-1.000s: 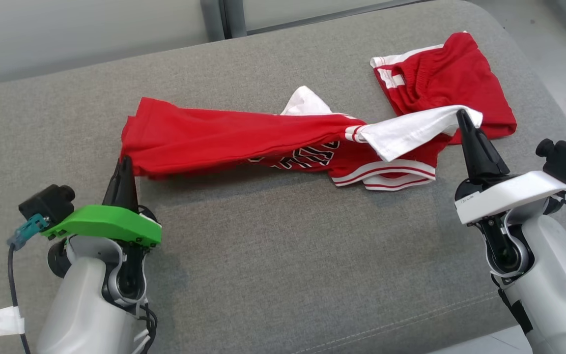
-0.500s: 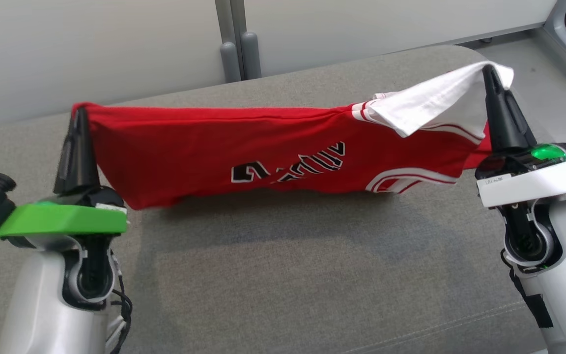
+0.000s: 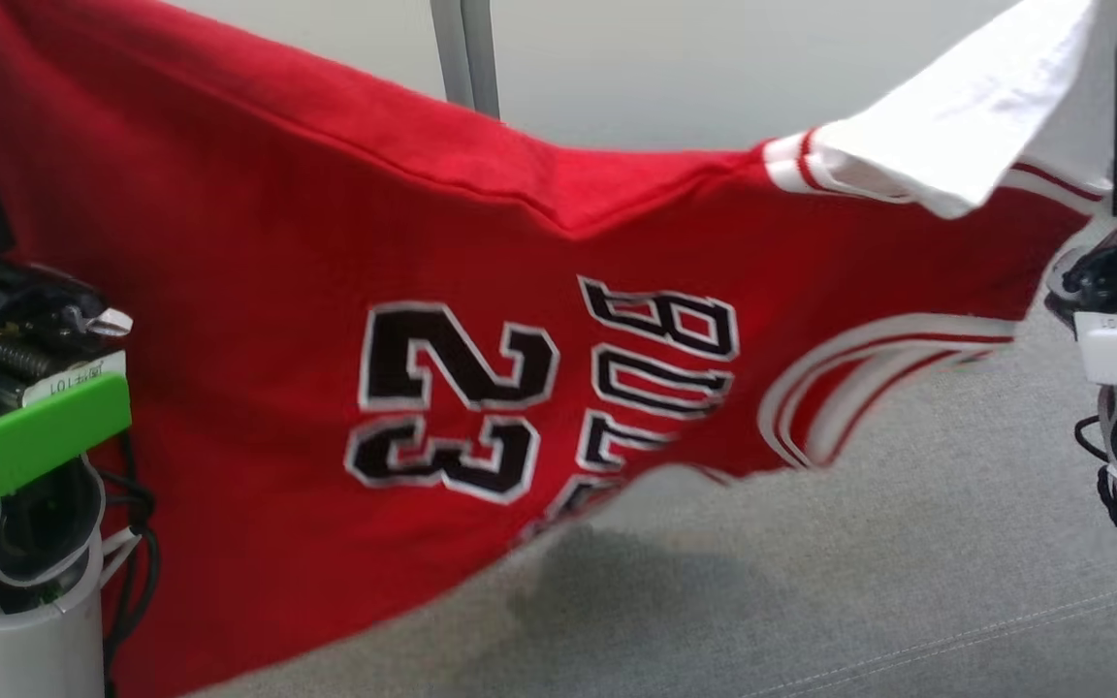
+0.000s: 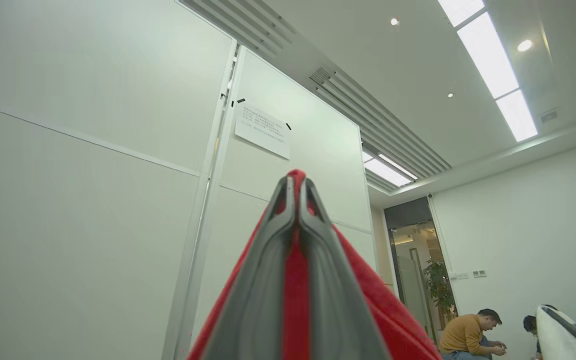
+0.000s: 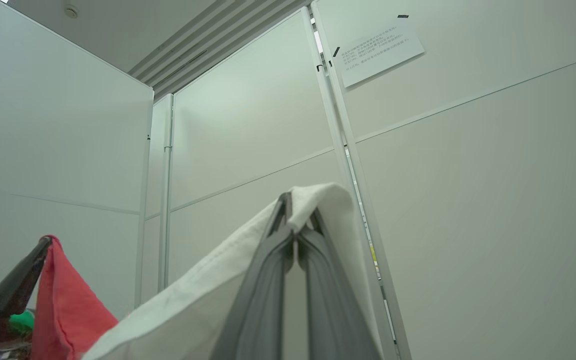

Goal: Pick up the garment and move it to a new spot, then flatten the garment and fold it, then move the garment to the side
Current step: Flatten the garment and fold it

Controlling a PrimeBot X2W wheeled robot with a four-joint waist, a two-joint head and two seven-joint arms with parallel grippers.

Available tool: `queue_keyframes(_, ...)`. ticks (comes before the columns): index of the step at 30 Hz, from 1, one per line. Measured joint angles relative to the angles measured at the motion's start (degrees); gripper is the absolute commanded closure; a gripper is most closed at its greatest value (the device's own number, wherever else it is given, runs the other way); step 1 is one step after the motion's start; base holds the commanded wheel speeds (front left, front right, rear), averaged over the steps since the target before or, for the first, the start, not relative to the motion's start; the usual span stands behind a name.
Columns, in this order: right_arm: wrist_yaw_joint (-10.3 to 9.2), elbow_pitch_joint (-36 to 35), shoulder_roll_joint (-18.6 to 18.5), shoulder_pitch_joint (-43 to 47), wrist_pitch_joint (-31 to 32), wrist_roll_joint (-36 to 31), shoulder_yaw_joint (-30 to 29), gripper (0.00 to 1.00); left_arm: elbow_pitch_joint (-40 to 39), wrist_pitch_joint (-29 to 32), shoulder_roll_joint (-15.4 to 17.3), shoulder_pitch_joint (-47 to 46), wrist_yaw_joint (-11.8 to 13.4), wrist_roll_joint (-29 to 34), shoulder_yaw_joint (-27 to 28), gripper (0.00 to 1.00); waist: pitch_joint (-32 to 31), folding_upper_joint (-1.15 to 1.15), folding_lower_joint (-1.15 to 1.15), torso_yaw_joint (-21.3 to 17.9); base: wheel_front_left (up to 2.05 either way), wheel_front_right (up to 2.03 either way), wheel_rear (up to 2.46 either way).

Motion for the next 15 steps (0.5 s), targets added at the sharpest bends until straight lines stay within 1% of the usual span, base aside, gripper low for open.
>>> queue_keyframes(2, 0.00, -0.87, -0.44, -0.03, 0.16, 0.75, -0.90, 1.00, -1.21, 2.09, 0.03, -0.30, 0.44, -0.42, -0.55, 1.00, 0.28, 0.00, 0.00, 0.12, 0.00, 0.00, 0.00)
queue_keyframes(3, 0.00, -0.77, -0.47, -0.03, 0.70, 1.20, -1.15, 1.00, -1.10, 3.38, 0.09, -0.29, 1.07, -0.58, -0.80, 1.00, 0.49, 0.00, 0.00, 0.19, 0.00, 0.00, 0.00)
queue_keyframes(6, -0.14, 0.62, -0.11, -0.01, 3.96, 4.65, -0.71, 1.00, 1.42, 7.90, -0.24, -0.10, 3.64, -3.27, -1.24, 1.00, 1.42, 0.00, 0.00, 0.43, 0.00, 0.00, 0.00)
queue_keyframes(7, -0.55, 1.55, 0.24, -0.02, 5.19, 6.25, -0.14, 1.00, 2.77, 9.31, -0.63, 0.01, 4.42, -4.28, -1.29, 1.00, 1.86, 0.00, 0.00, 0.54, 0.00, 0.00, 0.00)
queue_keyframes(10, -0.70, 7.00, 0.29, -1.82, 9.87, 6.91, 3.31, 1.00, 9.09, 13.12, -1.24, 0.03, 6.72, -6.61, -1.38, 1.00, 3.55, 0.00, 0.00, 0.95, 0.00, 0.00, 0.00)
queue_keyframes(12, -1.49, 12.14, 0.24, -6.44, 13.18, 6.48, 5.45, 1.00, 14.51, 15.39, -1.25, -0.49, 8.02, -7.12, -1.52, 1.00, 4.84, 0.00, 0.00, 1.33, 0.00, 0.00, 0.00)
queue_keyframes(13, -2.25, 14.84, 0.24, -9.64, 14.40, 5.59, 5.89, 1.00, 17.47, 16.17, -1.23, -1.50, 8.53, -7.05, -1.54, 1.00, 5.50, 0.00, 0.00, 1.56, 0.00, 0.00, 0.00)
queue_keyframes(15, -4.21, 20.92, 0.29, -17.58, 15.50, 2.42, 5.34, 1.00, 23.30, 17.22, 0.65, -5.87, 8.75, -4.14, -2.30, 1.00, 6.78, 0.00, 0.00, 2.14, 0.00, 0.00, 0.00)
